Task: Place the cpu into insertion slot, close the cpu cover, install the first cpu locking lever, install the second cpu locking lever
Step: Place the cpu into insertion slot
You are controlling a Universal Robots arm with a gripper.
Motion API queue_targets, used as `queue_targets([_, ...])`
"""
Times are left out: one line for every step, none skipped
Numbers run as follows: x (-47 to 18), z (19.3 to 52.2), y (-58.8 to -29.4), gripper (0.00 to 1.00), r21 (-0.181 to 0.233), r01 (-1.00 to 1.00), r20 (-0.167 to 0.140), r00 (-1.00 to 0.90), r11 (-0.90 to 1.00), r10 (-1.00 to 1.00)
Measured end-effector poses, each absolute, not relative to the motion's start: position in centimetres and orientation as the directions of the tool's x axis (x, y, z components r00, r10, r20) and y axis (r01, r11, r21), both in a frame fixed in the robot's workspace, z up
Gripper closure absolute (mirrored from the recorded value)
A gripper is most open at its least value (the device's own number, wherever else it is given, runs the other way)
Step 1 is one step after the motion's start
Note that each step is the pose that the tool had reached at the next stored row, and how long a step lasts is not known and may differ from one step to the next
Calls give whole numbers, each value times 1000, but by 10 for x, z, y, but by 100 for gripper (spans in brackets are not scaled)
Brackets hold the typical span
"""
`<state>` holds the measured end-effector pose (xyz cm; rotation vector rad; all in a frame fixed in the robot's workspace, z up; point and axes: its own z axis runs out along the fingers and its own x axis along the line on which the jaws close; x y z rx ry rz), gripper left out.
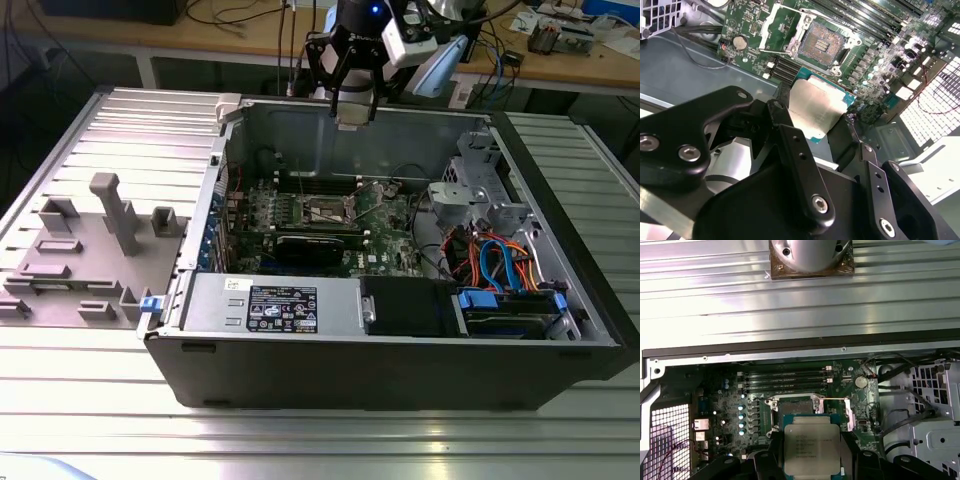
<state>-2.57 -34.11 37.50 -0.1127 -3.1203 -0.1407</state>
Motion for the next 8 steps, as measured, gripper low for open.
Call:
queue_targets([-26, 375, -341, 46, 89, 76, 19, -997, 993, 74])
queue_targets([-26, 375, -341, 46, 89, 78, 19, -997, 993, 76])
queue_targets([-26, 375, -341, 46, 89, 80, 19, -997, 993, 79])
queue_targets([-26, 375, -341, 46, 89, 83, 19, -996, 993, 82])
queue_targets([-26, 375, -341, 46, 89, 86, 19, -996, 992, 85])
queue_targets([-26, 375, -341, 46, 89, 88, 19, -996, 992, 86])
queue_targets([-26, 375, -341, 46, 89, 89, 19, -996, 992, 88])
queue_targets([-26, 375, -341, 46, 89, 92, 19, -996, 992, 90])
